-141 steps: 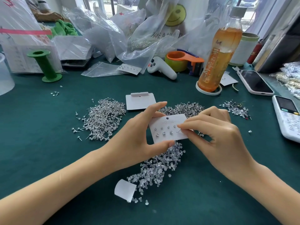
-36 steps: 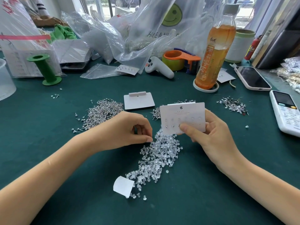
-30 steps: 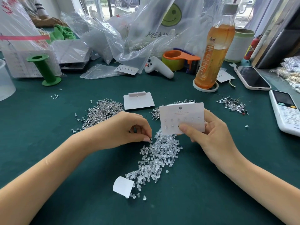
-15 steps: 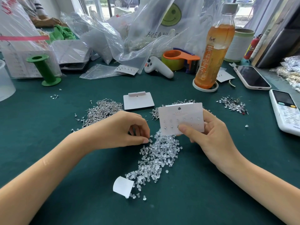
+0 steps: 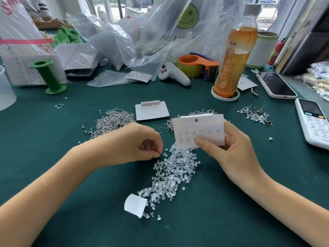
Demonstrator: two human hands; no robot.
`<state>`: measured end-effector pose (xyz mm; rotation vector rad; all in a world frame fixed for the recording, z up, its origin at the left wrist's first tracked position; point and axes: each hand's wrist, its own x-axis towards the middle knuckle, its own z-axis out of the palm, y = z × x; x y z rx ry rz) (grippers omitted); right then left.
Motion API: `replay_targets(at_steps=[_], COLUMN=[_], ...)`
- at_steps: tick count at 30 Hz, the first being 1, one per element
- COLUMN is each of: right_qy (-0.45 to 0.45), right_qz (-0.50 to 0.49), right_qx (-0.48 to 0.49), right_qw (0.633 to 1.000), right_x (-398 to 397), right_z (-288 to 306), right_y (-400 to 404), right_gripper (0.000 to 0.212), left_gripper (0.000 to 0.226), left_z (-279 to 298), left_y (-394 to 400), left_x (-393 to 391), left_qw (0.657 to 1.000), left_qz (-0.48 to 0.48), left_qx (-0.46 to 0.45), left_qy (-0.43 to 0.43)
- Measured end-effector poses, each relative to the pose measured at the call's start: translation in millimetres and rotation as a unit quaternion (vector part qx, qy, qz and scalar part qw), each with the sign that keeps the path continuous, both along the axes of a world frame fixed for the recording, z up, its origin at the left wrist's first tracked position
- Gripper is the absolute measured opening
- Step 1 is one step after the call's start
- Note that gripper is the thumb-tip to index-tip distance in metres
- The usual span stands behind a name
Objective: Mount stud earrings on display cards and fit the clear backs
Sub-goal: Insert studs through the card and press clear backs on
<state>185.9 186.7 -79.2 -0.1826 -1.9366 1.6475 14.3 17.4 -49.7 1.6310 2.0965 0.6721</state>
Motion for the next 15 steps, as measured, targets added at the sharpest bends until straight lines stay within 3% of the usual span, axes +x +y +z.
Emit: replay_targets(at_steps=[2, 5, 8, 10, 12, 15], right_qy=[0.009, 0.054, 0.144, 0.179, 0.187, 0.187], right_qz=[-0.022, -0.049, 0.002, 0.019, 0.006, -0.01], right_qx=[0.044, 0.207, 0.395, 0.49, 0.567, 0.635], right_qw=[0.999, 0.976, 0.907, 0.853, 0.802, 0.75], right_x=[1.7, 3.4, 4.6, 5.3, 6.2, 6.2], right_z=[-0.4, -2.4, -4.0, -3.8, -1.7, -1.5], right_y=[-2.8, -5.0, -3.9, -3.1, -3.8, -4.9], right_gripper=[0.029, 0.015, 0.006, 0.014, 0.013, 0.029], left_gripper=[0.017, 0.015, 0.008, 0.01, 0.013, 0.01], left_z=[1.2, 5.2, 10.7, 13.2, 13.5, 11.4], left_y=[0.3, 2.9, 5.3, 5.7, 6.1, 7.2], left_x=[-0.2, -1.2, 2.2, 8.5, 16.0, 24.1], left_qw=[0.999, 0.985, 0.959, 0.944, 0.934, 0.926], left_qz=[0.031, 0.089, 0.117, 0.111, 0.088, 0.059], left_qx=[0.027, 0.079, 0.115, 0.115, 0.107, 0.1], left_qy=[-0.028, -0.127, -0.231, -0.288, -0.33, -0.359])
